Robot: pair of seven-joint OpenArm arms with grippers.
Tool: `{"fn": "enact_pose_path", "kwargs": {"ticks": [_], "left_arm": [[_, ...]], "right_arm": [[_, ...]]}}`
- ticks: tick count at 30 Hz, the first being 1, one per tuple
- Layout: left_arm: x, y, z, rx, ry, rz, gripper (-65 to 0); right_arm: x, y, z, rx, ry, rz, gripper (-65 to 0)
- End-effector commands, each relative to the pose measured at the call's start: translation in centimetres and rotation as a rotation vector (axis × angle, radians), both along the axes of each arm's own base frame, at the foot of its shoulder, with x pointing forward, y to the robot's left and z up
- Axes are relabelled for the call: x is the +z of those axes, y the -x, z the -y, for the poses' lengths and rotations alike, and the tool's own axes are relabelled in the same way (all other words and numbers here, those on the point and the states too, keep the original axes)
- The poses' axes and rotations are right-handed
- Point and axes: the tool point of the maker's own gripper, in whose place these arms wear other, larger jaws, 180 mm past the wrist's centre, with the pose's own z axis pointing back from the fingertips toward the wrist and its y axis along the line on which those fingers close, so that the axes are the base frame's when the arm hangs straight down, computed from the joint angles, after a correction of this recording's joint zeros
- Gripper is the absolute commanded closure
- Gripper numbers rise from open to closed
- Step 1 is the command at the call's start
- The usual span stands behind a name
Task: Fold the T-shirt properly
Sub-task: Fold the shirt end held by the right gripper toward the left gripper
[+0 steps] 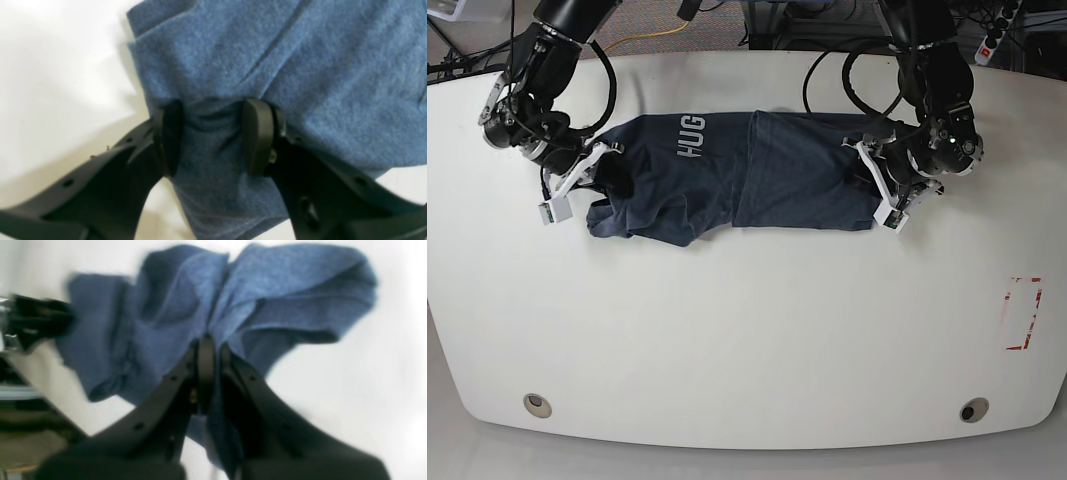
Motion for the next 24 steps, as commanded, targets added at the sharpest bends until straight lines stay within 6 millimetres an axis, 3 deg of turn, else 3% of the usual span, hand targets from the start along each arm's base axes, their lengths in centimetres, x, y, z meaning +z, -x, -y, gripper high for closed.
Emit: {"fn": "enact_pose_path", "kwargs": {"ticks": [1, 5, 16, 24], "left_arm": [[-0.6, 0.6, -0.3, -0.010, -0.036, -0.040, -26.8], [-0.5, 0.3, 0.7, -0.042, -0.033, -0.035, -26.8], [-2.7, 0.6, 1.4, -0.050, 0.002, -0.110, -26.8], [-2.7, 0.5, 1.6, -0.054, 0.005, -0.112, -26.8]], "right_arm": [[2.6, -1.0, -0.5, 0.022, -0.026, 0.094, 0.0], [3.3, -0.7, -3.6, 0.103, -0.082, 0.115, 0.0], [8.1, 1.3, -11.3, 0.271, -0.199, 0.262, 0.0], [9.1, 1.9, -15.8, 0.342, -0.291, 0.274, 0.0]]}}
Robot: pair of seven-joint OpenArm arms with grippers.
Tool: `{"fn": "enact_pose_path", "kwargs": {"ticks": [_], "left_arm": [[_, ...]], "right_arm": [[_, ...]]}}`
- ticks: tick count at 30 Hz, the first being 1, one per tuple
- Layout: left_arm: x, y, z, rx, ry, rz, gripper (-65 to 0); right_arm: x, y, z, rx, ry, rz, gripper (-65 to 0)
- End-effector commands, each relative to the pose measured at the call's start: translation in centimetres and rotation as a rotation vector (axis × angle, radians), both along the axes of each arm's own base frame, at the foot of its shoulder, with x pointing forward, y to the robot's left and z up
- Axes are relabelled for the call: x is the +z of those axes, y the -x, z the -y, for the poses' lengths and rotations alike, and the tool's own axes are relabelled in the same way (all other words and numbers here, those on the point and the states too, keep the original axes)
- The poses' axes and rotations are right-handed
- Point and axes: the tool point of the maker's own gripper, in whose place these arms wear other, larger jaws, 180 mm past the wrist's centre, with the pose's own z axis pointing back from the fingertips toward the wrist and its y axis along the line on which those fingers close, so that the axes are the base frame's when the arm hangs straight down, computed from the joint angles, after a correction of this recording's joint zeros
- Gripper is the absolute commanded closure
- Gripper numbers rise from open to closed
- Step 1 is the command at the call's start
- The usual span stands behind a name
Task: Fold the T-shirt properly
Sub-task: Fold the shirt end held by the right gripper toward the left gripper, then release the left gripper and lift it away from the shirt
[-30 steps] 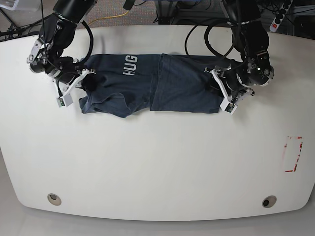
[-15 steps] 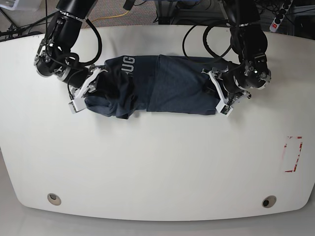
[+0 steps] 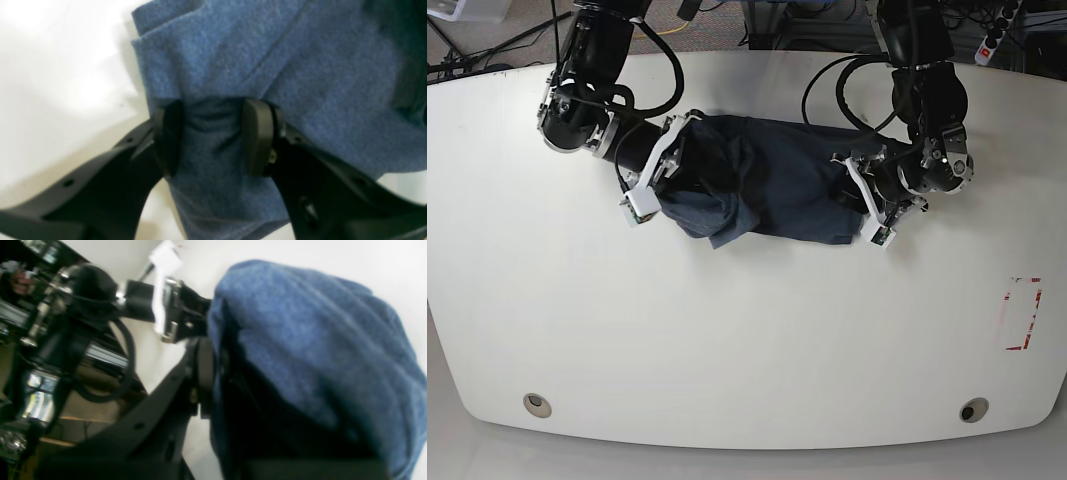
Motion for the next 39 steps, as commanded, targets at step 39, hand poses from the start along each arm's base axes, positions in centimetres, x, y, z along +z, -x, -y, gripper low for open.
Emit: {"fn": "enact_pose_path", "kwargs": {"ticks": [39], "left_arm": [[-0.8, 1.1, 1.0, -0.012, 0.006, -0.065, -26.8]], "right_arm": [[0.6, -4.4, -11.1, 0.175, -0.280, -0.051, -10.5]]}}
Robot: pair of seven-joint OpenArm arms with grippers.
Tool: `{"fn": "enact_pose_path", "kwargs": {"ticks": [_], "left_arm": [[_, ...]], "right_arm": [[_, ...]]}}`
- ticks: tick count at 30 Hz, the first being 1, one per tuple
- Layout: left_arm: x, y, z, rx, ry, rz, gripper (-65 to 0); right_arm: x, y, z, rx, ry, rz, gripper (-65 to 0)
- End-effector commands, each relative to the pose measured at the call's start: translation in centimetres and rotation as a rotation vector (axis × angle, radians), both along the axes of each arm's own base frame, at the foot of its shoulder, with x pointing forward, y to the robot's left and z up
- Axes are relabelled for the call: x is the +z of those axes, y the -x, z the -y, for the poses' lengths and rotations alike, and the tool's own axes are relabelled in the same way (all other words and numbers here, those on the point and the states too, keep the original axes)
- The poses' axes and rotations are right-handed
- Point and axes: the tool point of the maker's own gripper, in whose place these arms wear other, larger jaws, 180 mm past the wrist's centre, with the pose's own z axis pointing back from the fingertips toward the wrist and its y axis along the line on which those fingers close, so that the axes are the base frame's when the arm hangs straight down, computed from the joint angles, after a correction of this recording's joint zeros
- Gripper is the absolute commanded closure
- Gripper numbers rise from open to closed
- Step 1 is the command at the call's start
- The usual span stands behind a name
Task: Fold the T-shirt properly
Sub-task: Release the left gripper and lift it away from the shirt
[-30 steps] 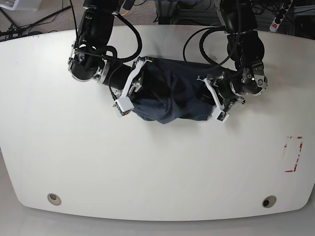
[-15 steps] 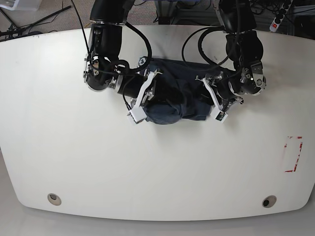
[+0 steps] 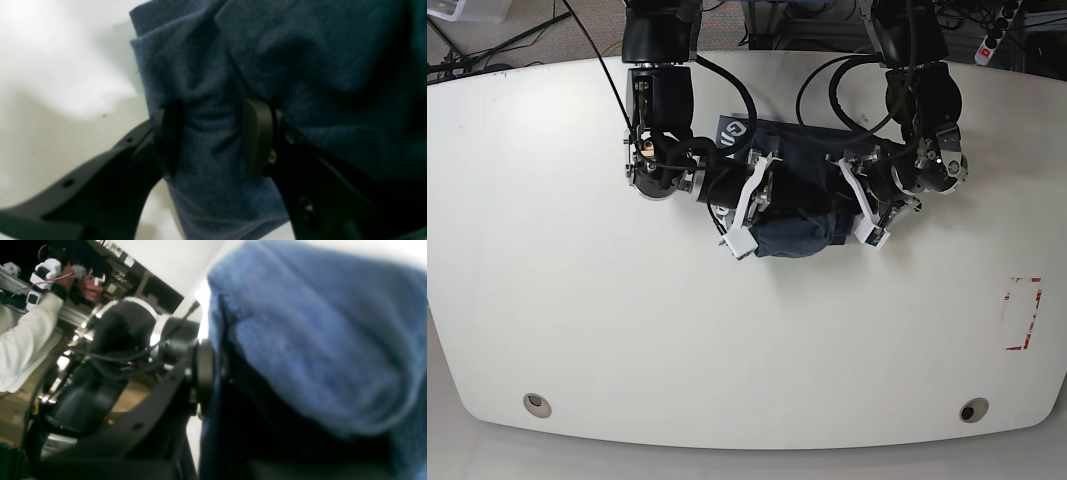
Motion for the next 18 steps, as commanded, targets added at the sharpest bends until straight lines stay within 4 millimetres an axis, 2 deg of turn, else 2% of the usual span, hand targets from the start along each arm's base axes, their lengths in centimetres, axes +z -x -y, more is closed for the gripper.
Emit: {"fn": "enact_pose_path", "kwargs": {"ticks": [1, 4, 6, 9, 14, 16, 18], "left_arm": [[-0.7, 1.0, -0.1, -0.010, -0.011, -0.058, -26.8], [0.1, 0.4, -0.5, 0.028, 0.043, -0.034, -26.8], [0.4, 0.2, -0.8, 0.052, 0.075, -0.024, -26.9], [1.0, -0.2, -1.2, 0.076, 0.099, -0.005, -26.9], [4.3, -1.4, -3.3, 0.088, 0.062, 0.109, -26.9], [6.4, -2.0, -4.7, 0.081, 0.036, 0.176, -27.1], [7.2, -2.2, -5.5, 0.074, 0.020, 0.203, -27.1]], "right_arm": [[1.7, -1.0, -0.4, -0.021, -0.073, 0.034, -14.7], [1.7, -1.1, -0.4, -0.026, -0.078, 0.033, -26.3], [1.7, -1.1, -0.3, -0.027, -0.076, 0.033, -36.5], [1.7, -1.2, -0.3, -0.027, -0.076, 0.035, -46.3], [1.8, -1.0, 0.0, -0.023, -0.068, 0.042, -46.5], [2.5, -1.0, 1.0, -0.029, -0.040, 0.091, -45.2], [3.3, -0.8, 1.5, -0.031, -0.034, 0.125, -44.4]]}}
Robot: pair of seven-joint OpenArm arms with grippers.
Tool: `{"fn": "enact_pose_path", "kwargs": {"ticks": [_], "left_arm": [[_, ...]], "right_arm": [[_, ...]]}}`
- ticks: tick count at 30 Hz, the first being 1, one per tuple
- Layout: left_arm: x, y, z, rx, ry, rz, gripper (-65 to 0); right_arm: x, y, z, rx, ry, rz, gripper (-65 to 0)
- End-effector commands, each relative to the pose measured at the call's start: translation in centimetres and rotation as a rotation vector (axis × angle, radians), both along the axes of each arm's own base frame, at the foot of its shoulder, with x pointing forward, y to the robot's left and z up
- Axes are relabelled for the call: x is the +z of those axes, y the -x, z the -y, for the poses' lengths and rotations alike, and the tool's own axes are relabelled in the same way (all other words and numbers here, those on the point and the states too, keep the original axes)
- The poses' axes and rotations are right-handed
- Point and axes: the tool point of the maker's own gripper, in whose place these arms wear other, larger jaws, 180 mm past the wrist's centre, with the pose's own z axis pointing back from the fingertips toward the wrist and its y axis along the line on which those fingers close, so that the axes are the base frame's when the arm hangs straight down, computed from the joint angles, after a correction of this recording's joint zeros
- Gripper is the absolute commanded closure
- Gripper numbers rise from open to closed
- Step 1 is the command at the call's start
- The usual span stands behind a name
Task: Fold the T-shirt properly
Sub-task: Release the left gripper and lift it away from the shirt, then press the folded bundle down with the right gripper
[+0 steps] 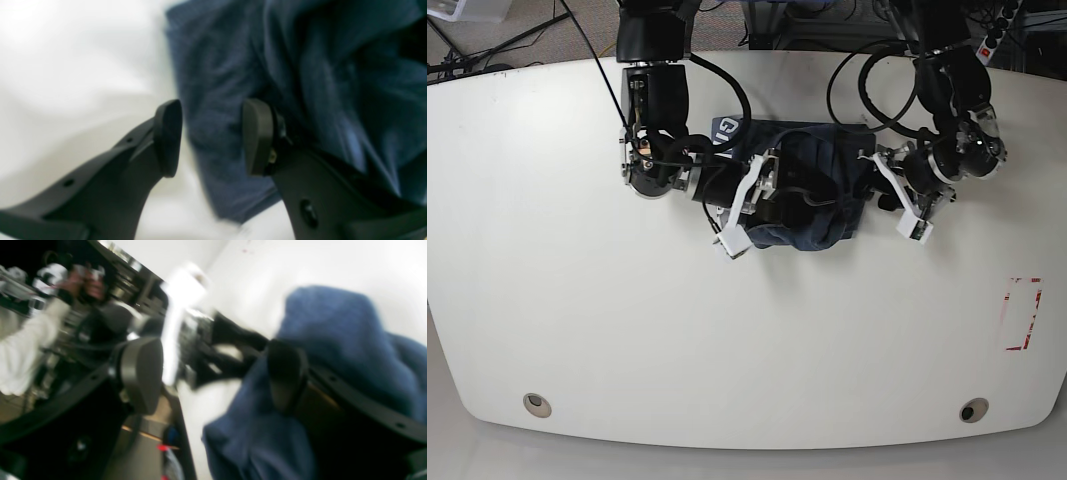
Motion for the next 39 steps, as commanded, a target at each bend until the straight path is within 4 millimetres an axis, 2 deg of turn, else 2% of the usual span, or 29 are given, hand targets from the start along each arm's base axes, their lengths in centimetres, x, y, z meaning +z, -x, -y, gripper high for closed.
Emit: {"fn": "enact_pose_path", "kwargs": {"ticks": [1, 3, 6, 9, 11, 13, 14, 17, 22, 25, 32, 39], "left_arm": [[3.0, -1.4, -1.7, -0.007, -0.021, 0.104, -26.9], [3.2, -1.1, -2.5, -0.014, -0.031, 0.106, -26.9], [4.2, -1.0, -4.8, 0.011, -0.035, 0.128, -26.9], [5.1, -0.9, -7.2, 0.058, -0.021, 0.151, -26.9], [5.6, -0.4, -9.6, 0.101, -0.037, 0.151, -26.9], [6.0, -0.2, -11.1, 0.129, -0.056, 0.152, -26.9], [6.0, 0.0, -11.5, 0.139, -0.062, 0.148, -26.9], [6.3, 0.3, -13.2, 0.158, -0.098, 0.142, -26.9], [6.2, 0.7, -13.8, 0.157, -0.120, 0.129, -26.9], [5.9, 1.2, -13.9, 0.157, -0.122, 0.117, -26.9], [5.0, 2.3, -13.9, 0.153, -0.127, 0.088, -26.8], [4.6, 3.0, -14.2, 0.150, -0.141, 0.068, -26.8]], "right_arm": [[3.7, -0.3, 0.9, -0.013, -0.050, 0.117, -43.8], [4.2, 0.2, 1.5, -0.008, -0.057, 0.135, -43.4], [4.2, 0.5, 2.8, -0.004, -0.020, 0.160, -42.6], [2.9, 0.6, 4.0, -0.003, 0.026, 0.140, -41.1], [1.7, 0.7, 5.0, -0.003, 0.057, 0.115, -36.9], [1.1, 0.9, 5.6, 0.007, 0.087, 0.105, -33.6], [0.8, 1.1, 5.7, 0.013, 0.098, 0.102, -32.8], [-0.3, 3.1, 4.6, 0.111, 0.136, 0.088, -32.8], [-0.9, 5.4, 2.2, 0.229, 0.145, 0.087, -32.8], [-2.4, 6.7, 1.0, 0.298, 0.251, 0.122, -32.8], [-4.4, 5.7, 0.7, 0.284, 0.536, 0.293, -32.8], [-4.8, 5.1, 0.8, 0.251, 0.584, 0.334, -32.0]]}}
